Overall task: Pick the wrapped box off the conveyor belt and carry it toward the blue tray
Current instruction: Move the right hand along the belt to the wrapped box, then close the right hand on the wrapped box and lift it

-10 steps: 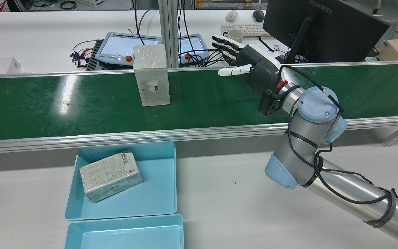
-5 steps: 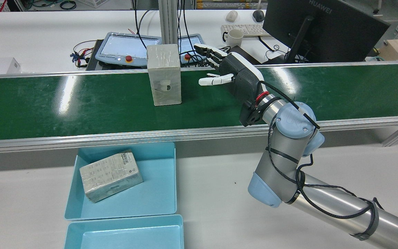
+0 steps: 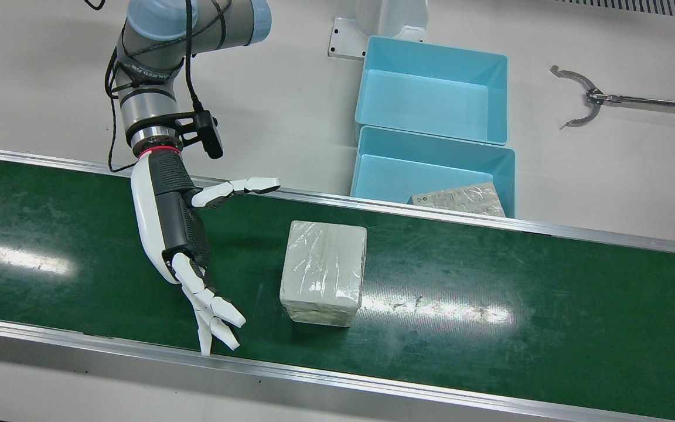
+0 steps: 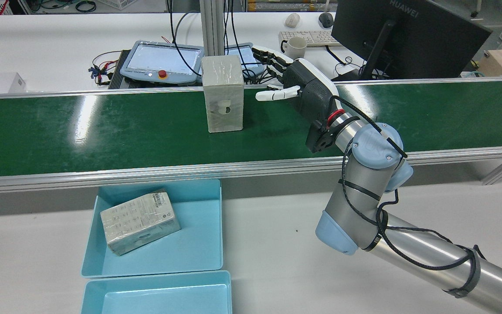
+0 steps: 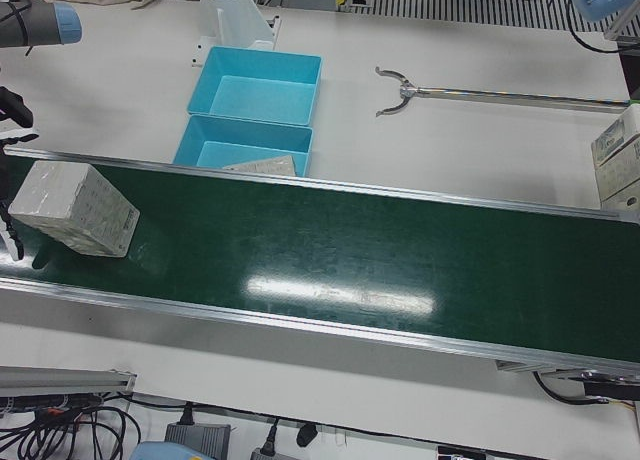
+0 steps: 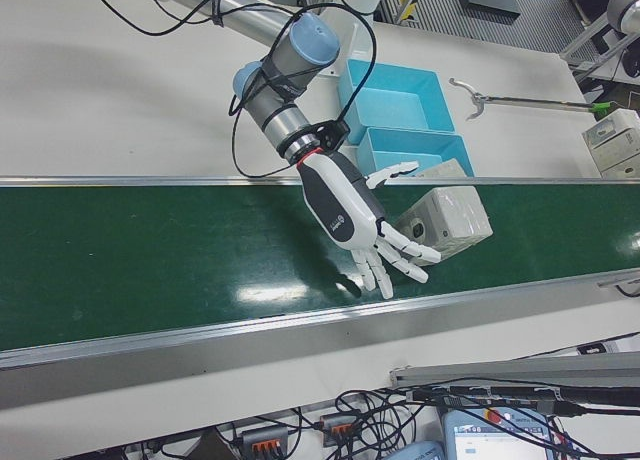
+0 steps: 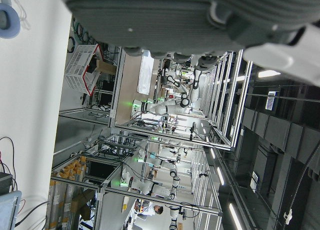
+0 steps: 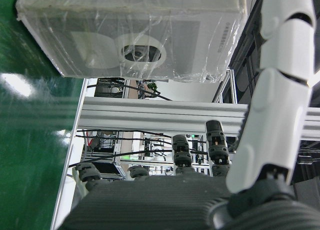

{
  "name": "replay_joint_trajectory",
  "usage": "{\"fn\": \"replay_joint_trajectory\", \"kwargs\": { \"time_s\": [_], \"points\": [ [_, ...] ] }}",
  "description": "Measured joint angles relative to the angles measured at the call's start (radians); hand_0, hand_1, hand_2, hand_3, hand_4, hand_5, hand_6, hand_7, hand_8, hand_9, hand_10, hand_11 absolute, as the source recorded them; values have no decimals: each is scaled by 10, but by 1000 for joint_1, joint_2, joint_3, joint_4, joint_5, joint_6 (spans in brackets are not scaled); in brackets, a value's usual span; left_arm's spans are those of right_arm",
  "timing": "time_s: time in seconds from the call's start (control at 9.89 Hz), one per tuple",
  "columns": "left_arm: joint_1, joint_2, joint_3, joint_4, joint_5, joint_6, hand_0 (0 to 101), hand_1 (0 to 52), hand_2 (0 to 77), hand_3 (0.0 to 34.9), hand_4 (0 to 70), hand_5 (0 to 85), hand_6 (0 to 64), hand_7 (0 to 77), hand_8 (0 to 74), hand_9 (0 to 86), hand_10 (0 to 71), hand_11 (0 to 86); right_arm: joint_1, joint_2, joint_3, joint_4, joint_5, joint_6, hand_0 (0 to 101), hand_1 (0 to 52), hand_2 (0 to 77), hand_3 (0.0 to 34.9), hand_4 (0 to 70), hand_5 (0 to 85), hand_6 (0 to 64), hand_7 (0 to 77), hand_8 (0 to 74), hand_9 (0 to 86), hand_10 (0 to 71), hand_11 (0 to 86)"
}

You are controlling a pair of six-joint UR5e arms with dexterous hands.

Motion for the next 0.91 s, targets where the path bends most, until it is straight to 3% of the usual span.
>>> {"fn": "replay_joint_trajectory", "kwargs": {
  "time_s": [0.51, 0.91],
  "points": [
    [0, 0, 0, 0, 0, 0, 0, 0, 11, 0, 0, 5, 0, 5, 5, 0, 0, 0, 12, 2, -19, 1, 5, 0, 435, 98, 147, 304, 158, 147, 0, 109, 0, 11, 38, 60],
    [0, 0, 0, 0, 0, 0, 0, 0, 11, 0, 0, 5, 0, 5, 5, 0, 5, 0, 8, 16, -58, 35, 27, -2, 427, 98, 153, 309, 180, 169, 0, 120, 0, 11, 38, 60]
  ]
}}
